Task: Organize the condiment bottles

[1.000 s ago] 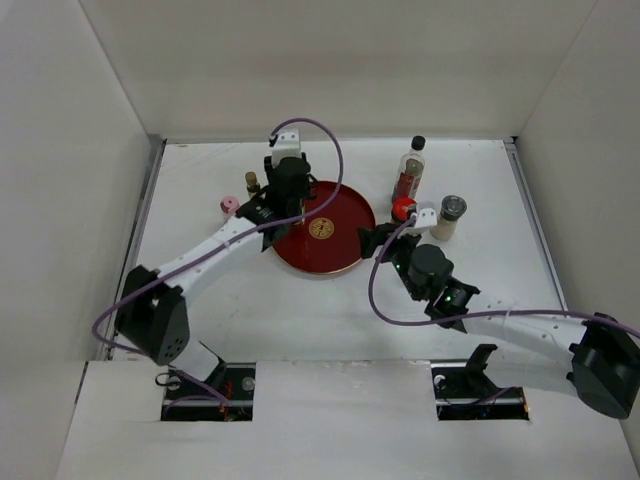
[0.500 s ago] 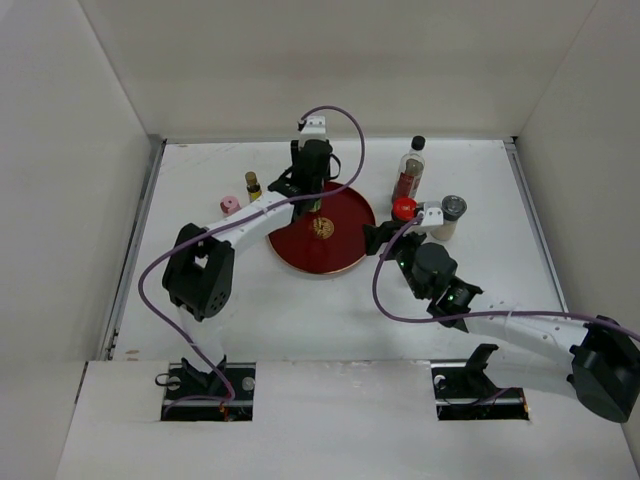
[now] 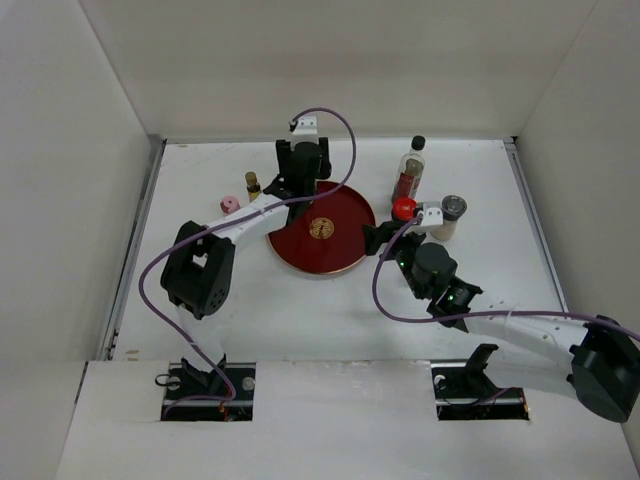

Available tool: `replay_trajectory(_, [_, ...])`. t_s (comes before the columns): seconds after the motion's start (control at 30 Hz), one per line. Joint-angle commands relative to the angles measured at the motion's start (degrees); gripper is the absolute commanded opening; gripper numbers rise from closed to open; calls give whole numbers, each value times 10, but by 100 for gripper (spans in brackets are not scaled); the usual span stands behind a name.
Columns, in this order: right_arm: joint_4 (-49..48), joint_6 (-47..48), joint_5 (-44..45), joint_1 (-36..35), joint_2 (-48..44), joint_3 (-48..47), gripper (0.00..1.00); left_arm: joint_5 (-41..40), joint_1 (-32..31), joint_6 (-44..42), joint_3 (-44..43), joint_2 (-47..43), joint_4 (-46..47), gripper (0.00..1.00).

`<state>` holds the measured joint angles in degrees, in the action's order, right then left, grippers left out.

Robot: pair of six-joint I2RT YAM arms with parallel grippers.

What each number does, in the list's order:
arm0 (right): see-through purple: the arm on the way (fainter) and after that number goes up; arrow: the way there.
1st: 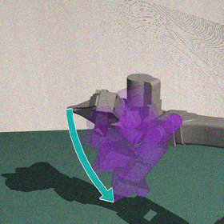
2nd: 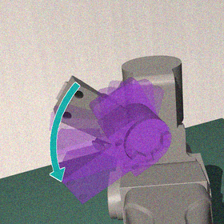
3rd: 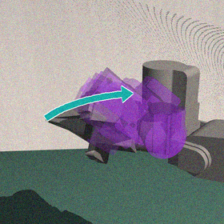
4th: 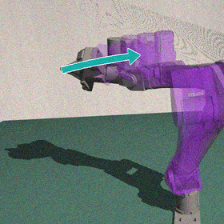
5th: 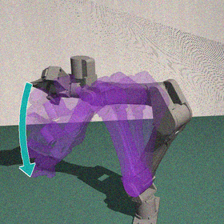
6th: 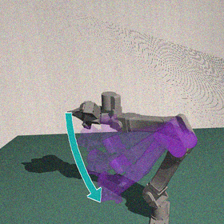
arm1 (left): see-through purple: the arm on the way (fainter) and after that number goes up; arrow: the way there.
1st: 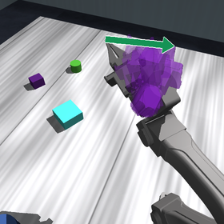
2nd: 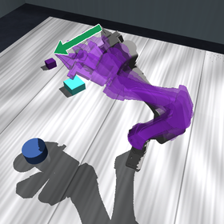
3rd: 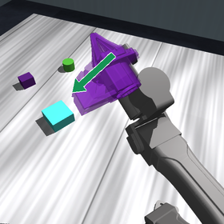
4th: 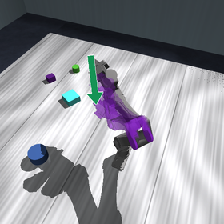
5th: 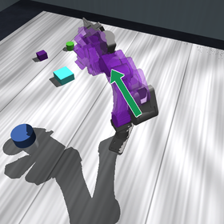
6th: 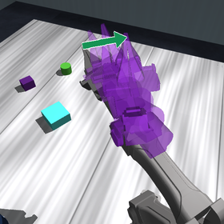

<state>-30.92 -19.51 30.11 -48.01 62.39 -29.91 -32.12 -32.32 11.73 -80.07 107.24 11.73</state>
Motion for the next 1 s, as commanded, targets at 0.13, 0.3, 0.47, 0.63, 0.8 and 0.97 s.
replay_trajectory(0.13, [-33,-6,-7,6,-16,3,77,-9,2,-5,45,-78,57,77])
replay_trajectory(0.3, [-31,-6,-6,4,-22,2,77,-12,-2,0,83,-155,53,78])
replay_trajectory(0.47, [-32,-6,-7,6,-23,4,77,-16,18,9,120,-235,20,79])
replay_trajectory(0.63, [-33,-3,-5,4,-18,1,77,15,87,72,113,-234,-107,74])
replay_trajectory(0.8, [-33,-5,-7,4,-12,1,77,52,123,88,90,-179,-154,69])
replay_trajectory(0.97, [-33,0,-7,4,-14,1,78,44,143,88,78,-133,-146,64])
